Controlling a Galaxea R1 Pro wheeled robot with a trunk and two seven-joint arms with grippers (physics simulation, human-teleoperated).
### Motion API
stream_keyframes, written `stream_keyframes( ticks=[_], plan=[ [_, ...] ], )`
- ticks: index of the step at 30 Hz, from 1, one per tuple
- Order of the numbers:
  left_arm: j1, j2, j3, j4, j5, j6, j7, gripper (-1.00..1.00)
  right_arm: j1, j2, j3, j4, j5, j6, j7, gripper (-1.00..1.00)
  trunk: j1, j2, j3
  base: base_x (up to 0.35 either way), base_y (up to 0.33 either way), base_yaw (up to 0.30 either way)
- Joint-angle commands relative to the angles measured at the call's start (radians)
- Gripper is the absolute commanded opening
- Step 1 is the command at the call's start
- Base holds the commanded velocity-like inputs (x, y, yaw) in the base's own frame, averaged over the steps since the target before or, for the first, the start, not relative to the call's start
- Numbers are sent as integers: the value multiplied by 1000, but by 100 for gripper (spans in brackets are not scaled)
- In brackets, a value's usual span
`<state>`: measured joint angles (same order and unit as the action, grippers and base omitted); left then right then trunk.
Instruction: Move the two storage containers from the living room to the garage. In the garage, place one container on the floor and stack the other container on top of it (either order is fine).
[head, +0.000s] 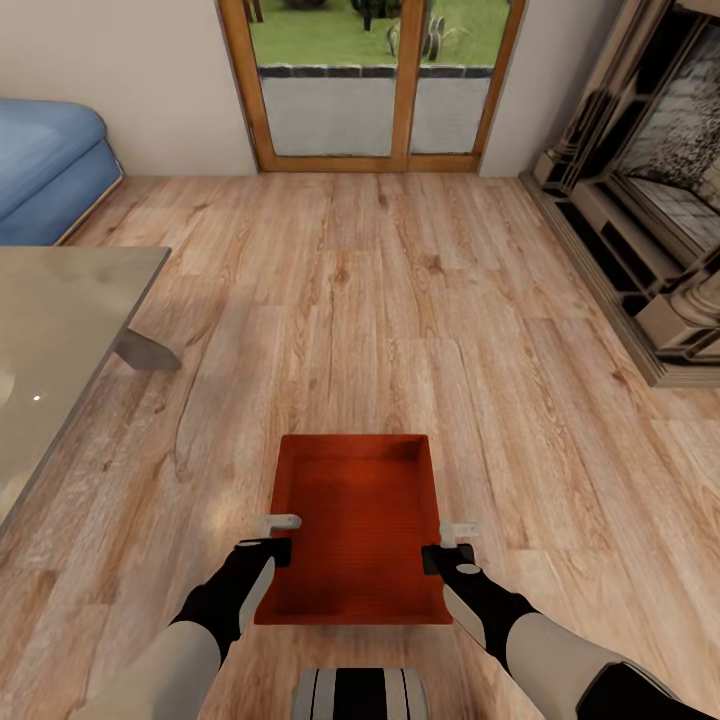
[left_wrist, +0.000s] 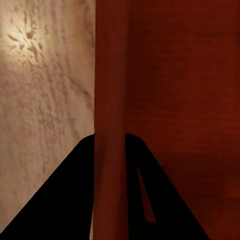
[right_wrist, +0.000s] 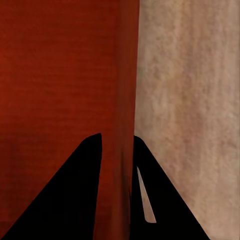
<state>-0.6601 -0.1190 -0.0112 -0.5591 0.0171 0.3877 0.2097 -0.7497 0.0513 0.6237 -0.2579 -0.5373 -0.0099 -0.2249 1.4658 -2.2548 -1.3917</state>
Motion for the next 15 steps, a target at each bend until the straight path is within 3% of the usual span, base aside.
stream_keyframes(
  ticks=[1, 15],
  plan=[
    [0, 1, 2, -1, -17, 10, 7, -100, 0, -1, 5, 2, -15, -2, -7, -100, 0, 0, -1, 0, 0, 0],
    [0, 0, 3, -1, -17, 10, 8, -100, 0, -3, 5, 1, -15, -2, -7, -100, -8, 14, 6, 0, 0, 0]
  ],
)
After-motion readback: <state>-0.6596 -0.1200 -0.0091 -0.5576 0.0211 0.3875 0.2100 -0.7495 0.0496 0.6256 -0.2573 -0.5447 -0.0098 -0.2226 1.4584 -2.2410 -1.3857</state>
